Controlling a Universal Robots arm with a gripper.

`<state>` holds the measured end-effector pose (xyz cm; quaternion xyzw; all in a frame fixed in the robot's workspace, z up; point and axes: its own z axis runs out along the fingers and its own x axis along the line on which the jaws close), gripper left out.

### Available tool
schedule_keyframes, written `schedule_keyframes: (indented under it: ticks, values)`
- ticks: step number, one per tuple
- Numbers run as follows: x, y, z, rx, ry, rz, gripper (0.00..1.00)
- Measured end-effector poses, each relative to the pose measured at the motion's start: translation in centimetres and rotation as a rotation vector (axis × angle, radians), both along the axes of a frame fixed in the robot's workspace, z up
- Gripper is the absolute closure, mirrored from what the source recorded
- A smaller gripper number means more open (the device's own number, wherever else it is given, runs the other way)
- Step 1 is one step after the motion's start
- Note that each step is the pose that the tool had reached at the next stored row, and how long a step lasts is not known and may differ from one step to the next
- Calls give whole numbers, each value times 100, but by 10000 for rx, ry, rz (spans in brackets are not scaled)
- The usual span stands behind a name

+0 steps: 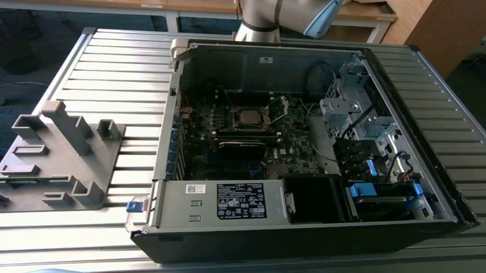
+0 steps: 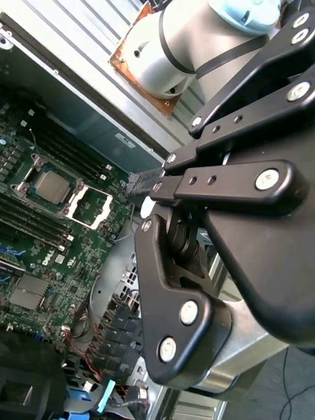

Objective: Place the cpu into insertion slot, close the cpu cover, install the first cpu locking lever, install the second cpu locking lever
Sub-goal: 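Place the cpu into insertion slot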

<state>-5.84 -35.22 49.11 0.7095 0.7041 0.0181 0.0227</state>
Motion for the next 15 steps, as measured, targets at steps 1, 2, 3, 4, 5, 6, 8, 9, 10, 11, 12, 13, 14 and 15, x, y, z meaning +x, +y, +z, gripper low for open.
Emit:
schedule_keyframes:
  ticks: [1, 2, 3, 4, 5, 6, 8, 9, 10, 11, 12, 13, 14, 15]
  values:
    - [0, 0, -18, 0, 1, 0, 89]
    - [0, 0, -36, 0, 1, 0, 89]
    - [0, 0, -54, 1, 1, 0, 89]
    - [0, 0, -73, 0, 2, 0, 89]
    - [0, 0, -91, 1, 2, 0, 89]
    - [0, 0, -109, 0, 3, 0, 89]
    - [0, 0, -145, 0, 4, 0, 89]
    - [0, 0, -163, 0, 4, 0, 89]
    - [0, 0, -183, 0, 5, 0, 89]
    - [0, 0, -201, 1, 5, 0, 89]
    - [0, 0, -219, 0, 6, 0, 89]
    - [0, 0, -237, 0, 6, 0, 89]
    - [0, 0, -254, 0, 7, 0, 89]
    - [0, 0, -273, 0, 7, 0, 89]
